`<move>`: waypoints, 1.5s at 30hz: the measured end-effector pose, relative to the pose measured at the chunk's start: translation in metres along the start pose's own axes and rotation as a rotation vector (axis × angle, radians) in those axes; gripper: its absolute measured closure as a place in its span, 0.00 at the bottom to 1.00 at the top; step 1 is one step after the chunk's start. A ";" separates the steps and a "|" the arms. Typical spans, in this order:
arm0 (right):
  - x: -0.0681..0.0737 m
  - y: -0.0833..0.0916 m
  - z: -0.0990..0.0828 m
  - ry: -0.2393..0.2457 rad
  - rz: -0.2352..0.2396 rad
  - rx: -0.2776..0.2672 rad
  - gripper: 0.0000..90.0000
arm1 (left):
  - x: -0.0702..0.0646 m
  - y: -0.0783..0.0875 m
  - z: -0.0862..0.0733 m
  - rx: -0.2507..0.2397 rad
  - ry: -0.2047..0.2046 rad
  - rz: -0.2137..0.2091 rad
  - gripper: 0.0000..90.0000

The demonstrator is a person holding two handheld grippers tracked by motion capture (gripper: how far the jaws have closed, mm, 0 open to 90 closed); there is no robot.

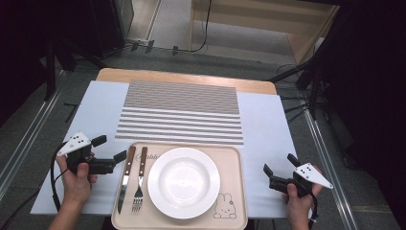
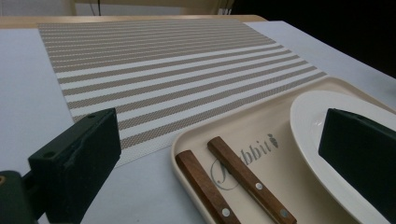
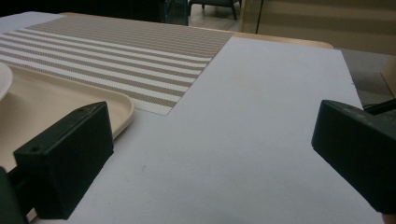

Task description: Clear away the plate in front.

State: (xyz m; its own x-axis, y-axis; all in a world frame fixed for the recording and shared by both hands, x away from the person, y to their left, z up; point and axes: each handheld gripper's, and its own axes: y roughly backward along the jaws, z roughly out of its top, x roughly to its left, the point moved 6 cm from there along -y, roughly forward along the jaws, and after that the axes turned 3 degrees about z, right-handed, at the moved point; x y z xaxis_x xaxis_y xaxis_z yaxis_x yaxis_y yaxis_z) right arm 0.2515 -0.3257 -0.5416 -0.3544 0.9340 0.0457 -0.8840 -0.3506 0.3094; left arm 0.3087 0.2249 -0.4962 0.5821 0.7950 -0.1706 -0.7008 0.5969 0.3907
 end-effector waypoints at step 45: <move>0.000 0.000 0.000 0.001 -0.006 0.002 0.00 | 0.057 0.052 -0.037 -0.009 0.035 0.114 0.00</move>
State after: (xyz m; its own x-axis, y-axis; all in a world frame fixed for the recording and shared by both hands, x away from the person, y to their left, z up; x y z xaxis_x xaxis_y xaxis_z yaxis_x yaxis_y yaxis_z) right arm 0.2516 -0.3255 -0.5418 -0.3495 0.9360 0.0430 -0.8854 -0.3449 0.3118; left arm 0.2903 0.3052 -0.5186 0.4839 0.8609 -0.1568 -0.7653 0.5033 0.4013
